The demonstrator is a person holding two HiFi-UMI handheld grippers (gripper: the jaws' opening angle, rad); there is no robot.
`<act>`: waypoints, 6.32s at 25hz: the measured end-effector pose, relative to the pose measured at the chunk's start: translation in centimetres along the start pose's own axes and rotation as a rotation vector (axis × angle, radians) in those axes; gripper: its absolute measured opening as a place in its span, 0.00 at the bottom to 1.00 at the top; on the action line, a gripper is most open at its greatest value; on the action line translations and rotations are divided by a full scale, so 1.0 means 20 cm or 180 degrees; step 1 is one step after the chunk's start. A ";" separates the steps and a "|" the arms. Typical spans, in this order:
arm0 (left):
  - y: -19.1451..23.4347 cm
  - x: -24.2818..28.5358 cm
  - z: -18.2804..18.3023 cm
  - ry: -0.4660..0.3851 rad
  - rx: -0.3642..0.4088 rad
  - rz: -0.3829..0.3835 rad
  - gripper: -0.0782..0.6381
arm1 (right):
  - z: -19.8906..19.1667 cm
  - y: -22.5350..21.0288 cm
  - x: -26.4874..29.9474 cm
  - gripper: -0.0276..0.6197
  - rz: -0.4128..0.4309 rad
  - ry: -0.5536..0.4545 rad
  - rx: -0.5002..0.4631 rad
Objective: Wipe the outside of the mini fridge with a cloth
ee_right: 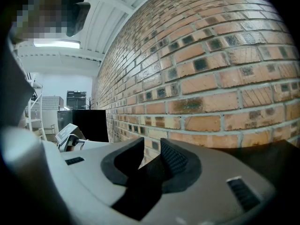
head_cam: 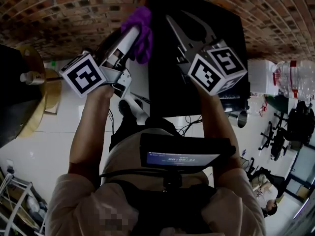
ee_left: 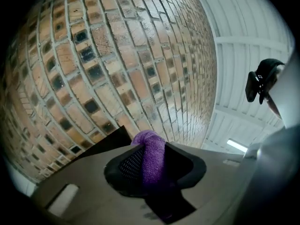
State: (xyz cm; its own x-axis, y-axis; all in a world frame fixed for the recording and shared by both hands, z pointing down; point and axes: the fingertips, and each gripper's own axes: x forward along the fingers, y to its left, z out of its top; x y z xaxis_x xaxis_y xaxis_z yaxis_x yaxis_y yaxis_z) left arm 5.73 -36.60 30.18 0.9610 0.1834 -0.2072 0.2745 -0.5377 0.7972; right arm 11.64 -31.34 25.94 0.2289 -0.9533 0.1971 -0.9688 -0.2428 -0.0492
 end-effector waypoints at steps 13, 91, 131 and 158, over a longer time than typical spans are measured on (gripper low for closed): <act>0.23 -0.02 -0.19 0.0137 -0.0110 0.0296 0.28 | 0.00 -0.01 0.00 0.20 -0.0044 -0.0006 0.0003; 1.46 -0.49 -1.11 0.1549 0.0378 0.2156 0.28 | 0.01 -0.01 0.00 0.20 -0.0039 0.0000 0.0007; -0.31 -0.46 -0.52 0.0116 -0.0918 0.0000 0.28 | 0.00 0.21 -0.22 0.20 0.0250 0.0281 0.0093; -0.21 -0.57 -0.54 -0.0278 -0.0675 0.0527 0.28 | -0.18 0.54 -0.25 0.20 0.0772 0.0553 -0.0341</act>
State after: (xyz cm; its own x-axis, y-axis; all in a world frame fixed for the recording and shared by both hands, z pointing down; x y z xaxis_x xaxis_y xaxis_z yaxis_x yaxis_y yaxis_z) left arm -6.73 -27.50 35.26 0.9940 0.0308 -0.1051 0.1090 -0.3686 0.9232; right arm -0.28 -28.53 27.91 -0.0207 -0.9338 0.3571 -0.9998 0.0170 -0.0135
